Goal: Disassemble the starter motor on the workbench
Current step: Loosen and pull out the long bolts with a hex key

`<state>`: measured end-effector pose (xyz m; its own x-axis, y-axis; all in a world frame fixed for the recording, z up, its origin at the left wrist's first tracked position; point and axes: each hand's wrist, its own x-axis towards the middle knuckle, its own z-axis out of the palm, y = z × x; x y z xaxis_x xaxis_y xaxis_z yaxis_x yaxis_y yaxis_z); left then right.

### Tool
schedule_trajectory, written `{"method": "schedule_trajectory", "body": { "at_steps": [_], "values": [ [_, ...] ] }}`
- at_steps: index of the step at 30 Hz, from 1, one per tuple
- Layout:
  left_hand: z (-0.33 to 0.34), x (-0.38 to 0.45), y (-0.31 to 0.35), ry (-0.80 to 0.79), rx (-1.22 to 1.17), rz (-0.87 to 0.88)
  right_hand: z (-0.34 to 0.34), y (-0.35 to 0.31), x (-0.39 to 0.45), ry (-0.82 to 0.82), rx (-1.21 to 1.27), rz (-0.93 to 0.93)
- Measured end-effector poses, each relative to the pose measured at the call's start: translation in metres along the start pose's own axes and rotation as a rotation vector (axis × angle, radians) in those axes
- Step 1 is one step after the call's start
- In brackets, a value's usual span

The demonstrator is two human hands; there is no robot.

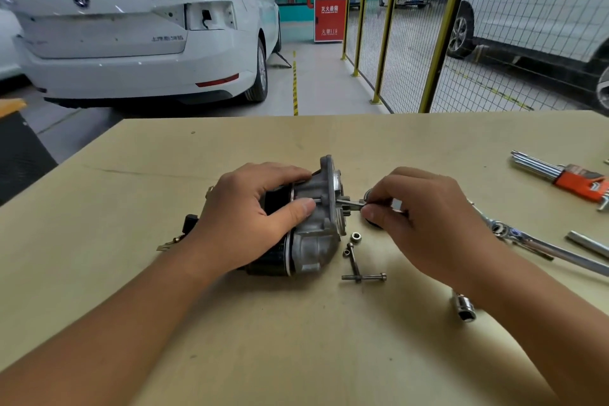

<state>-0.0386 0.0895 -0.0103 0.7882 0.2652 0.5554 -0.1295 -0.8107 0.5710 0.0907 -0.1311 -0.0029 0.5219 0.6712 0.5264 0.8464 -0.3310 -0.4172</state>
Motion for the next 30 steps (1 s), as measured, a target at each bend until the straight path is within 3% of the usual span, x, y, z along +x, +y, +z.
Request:
{"method": "schedule_trajectory", "body": {
  "at_steps": [11,17,23,30],
  "values": [
    [-0.001,0.001,0.002,-0.037,0.003,-0.038,-0.006,0.006,0.003,-0.078,0.022,0.028],
    [-0.002,0.001,0.003,-0.045,0.017,-0.027,-0.009,0.003,0.003,0.014,0.045,0.022],
    [-0.002,0.000,0.003,-0.035,0.011,-0.017,-0.009,0.006,0.002,-0.025,0.080,0.132],
    [-0.001,0.002,0.002,-0.041,0.022,-0.024,-0.004,0.003,0.002,-0.017,0.028,0.078]
  ]
}}
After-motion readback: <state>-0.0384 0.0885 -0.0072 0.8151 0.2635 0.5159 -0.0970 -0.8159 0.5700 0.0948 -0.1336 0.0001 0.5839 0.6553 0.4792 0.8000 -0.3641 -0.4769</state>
